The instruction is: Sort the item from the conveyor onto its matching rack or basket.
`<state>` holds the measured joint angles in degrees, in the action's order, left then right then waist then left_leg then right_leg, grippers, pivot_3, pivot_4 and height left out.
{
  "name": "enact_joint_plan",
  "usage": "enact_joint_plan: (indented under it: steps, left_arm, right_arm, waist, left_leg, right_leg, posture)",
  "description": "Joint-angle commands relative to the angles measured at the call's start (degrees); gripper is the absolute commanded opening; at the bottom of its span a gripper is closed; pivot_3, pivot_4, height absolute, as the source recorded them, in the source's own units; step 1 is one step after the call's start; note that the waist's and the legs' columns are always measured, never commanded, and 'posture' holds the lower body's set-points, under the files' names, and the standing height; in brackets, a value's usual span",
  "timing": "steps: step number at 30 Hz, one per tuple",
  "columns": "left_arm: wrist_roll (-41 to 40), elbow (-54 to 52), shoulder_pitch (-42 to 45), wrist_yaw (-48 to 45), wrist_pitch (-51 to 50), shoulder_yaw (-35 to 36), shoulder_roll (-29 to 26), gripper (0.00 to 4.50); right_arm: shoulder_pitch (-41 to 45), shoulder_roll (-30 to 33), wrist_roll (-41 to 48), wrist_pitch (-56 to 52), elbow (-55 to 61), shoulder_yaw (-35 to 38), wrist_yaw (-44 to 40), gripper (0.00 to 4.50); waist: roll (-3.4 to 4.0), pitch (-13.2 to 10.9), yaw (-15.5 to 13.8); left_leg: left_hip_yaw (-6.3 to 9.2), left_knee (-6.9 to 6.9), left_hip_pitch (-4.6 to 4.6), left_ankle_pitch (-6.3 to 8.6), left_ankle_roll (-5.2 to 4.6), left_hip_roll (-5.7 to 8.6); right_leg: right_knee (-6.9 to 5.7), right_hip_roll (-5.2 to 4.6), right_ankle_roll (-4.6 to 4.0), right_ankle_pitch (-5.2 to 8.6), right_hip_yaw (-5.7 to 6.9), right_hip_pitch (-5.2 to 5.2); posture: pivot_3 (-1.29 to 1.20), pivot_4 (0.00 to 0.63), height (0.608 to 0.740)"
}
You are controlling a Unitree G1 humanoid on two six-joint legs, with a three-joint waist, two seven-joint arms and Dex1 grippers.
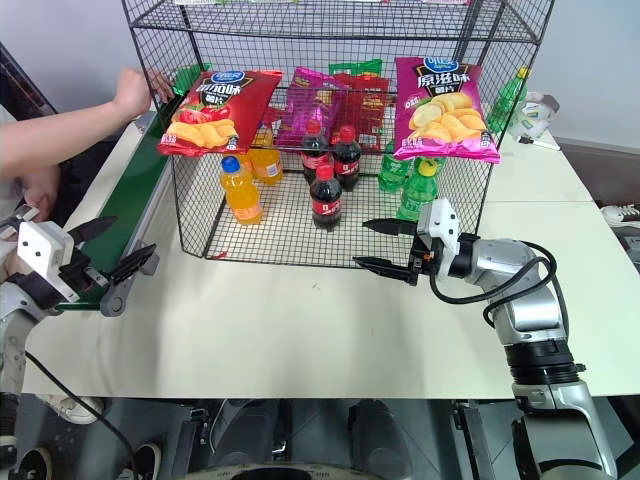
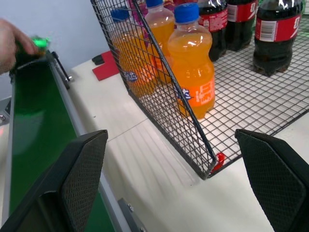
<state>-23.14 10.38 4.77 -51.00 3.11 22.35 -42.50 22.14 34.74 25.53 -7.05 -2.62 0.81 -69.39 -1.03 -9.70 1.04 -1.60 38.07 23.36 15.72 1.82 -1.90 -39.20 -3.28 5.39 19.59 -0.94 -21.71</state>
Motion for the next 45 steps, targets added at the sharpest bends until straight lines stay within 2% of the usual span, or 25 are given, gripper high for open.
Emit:
enact_joint_plan:
  steps: [1, 14, 21, 27, 32, 36, 45]
  left_arm:
    - [-0.2, -1.4, 0.6, -0.3, 0.3, 1.2, -1.3, 4.50]
    - [0.3, -1.7, 0.8, -1.0, -0.6, 0.8, -2.4, 4.50]
    - [0.4, -2.4, -1.3, -1.4, -0.1, 2.1, -3.2, 4.50]
    - [3.9, -1.2, -4.0, 1.3, 5.3, 5.1, -4.7, 4.50]
    - [13.8, 1.0, -7.5, 6.7, 13.6, 5.5, -7.4, 4.50]
    - [20.3, 2.7, -10.0, 11.9, 19.6, 6.4, -9.6, 4.50]
    - [29.7, 2.7, -14.4, 19.7, 26.5, 7.3, -13.4, 4.50]
  right_arm:
    - [0.0, -0.3, 0.3, 0.9, 0.7, 0.8, 0.3, 3.33]
    - [-1.5, 0.2, 0.9, -0.6, 3.8, 0.8, 1.5, 3.33]
    - [-3.9, 1.2, 7.9, -7.1, 10.8, 1.6, -1.3, 3.33]
    - [-4.6, 1.6, 10.8, -10.5, 14.2, 1.3, -2.3, 3.33]
    - [-3.8, 1.3, 8.7, -10.8, 14.5, -2.2, -3.1, 3.33]
    - [-1.6, -0.4, 8.5, -10.6, 13.7, -3.3, -2.8, 4.48]
    - [0.1, -1.9, 6.0, -7.4, 11.7, -4.4, -2.8, 4.48]
  waist:
    - [0.00, 0.0, 0.0]
    - [0.00, 0.0, 0.0]
    - [0.00, 0.0, 0.0]
    - [0.00, 0.0, 0.0]
    - [0.00, 0.0, 0.0]
    - [0.01, 0.0, 0.1]
    - [0.00, 0.0, 0.1]
  left_leg:
    - [0.00, 0.00, 0.00, 0.00, 0.00, 0.00]
    - [0.00, -0.01, 0.00, 0.00, 0.00, 0.00]
    - [0.00, -0.01, 0.00, 0.00, 0.00, 0.00]
    - [0.01, -0.02, 0.00, 0.00, 0.00, -0.01]
    - [0.01, -0.02, 0.00, 0.01, -0.01, -0.01]
    - [0.00, -0.06, 0.00, 0.01, -0.01, -0.01]
    - [0.00, -0.08, 0.00, 0.03, -0.04, 0.03]
  right_leg:
    - [0.00, 0.00, 0.00, 0.00, 0.00, 0.00]
    - [0.00, 0.00, 0.00, 0.00, 0.00, 0.00]
    - [0.01, 0.00, 0.00, 0.00, 0.00, 0.00]
    - [0.02, -0.02, 0.00, 0.00, -0.01, 0.01]
    - [0.04, -0.04, -0.01, 0.00, 0.00, 0.01]
    - [0.04, -0.04, -0.01, 0.00, -0.01, -0.01]
    - [0.09, -0.14, -0.01, 0.00, 0.03, 0.01]
  posture:
    - [0.00, 0.150, 0.739]
    - [0.00, 0.150, 0.739]
    - [0.00, 0.150, 0.739]
    - [0.00, 0.150, 0.739]
    - [0.00, 0.150, 0.739]
    - [0.00, 0.150, 0.739]
    - [0.00, 0.150, 0.739]
